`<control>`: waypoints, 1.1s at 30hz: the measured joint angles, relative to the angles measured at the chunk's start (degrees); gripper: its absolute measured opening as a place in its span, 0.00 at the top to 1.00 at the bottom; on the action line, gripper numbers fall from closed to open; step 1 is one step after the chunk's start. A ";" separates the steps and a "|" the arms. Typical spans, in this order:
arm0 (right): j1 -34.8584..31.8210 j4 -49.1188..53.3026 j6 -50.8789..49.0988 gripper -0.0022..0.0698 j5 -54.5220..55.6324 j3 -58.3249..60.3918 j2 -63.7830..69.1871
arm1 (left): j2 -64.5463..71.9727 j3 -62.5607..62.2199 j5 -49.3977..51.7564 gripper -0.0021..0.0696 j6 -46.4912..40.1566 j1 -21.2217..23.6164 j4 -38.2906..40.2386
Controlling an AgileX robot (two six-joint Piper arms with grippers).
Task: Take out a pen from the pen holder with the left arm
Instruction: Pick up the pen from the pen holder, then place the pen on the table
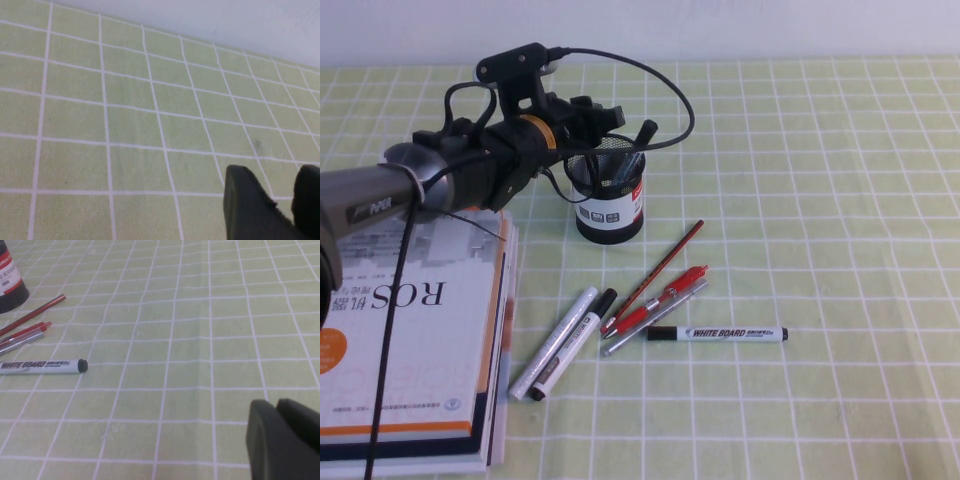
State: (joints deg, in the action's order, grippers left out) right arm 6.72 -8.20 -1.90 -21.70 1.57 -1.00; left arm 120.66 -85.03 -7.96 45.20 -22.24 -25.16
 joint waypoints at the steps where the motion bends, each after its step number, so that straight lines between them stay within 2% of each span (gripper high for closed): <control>1: 0.00 0.00 0.00 0.99 0.00 0.00 0.00 | 0.00 0.00 0.00 0.70 0.00 0.00 -0.11; 7: 0.00 0.00 0.00 0.99 0.00 0.00 0.00 | 0.00 0.00 -0.19 0.93 0.12 0.00 -0.11; 18: 0.00 0.00 0.00 0.99 0.00 0.00 0.00 | -3.25 0.00 0.85 0.94 0.21 0.00 -1.69; 27: 0.00 0.00 0.00 0.99 0.00 0.00 0.00 | -14.34 0.00 10.36 0.94 0.00 -0.15 -8.57; 33: 0.00 0.00 0.00 0.99 0.00 0.00 0.00 | -21.64 0.00 18.72 0.94 -3.13 -2.25 -9.08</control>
State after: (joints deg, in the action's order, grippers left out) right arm 6.72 -8.20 -1.90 -21.70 1.57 -1.00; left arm 99.02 -85.03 10.76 42.06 -24.48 -34.24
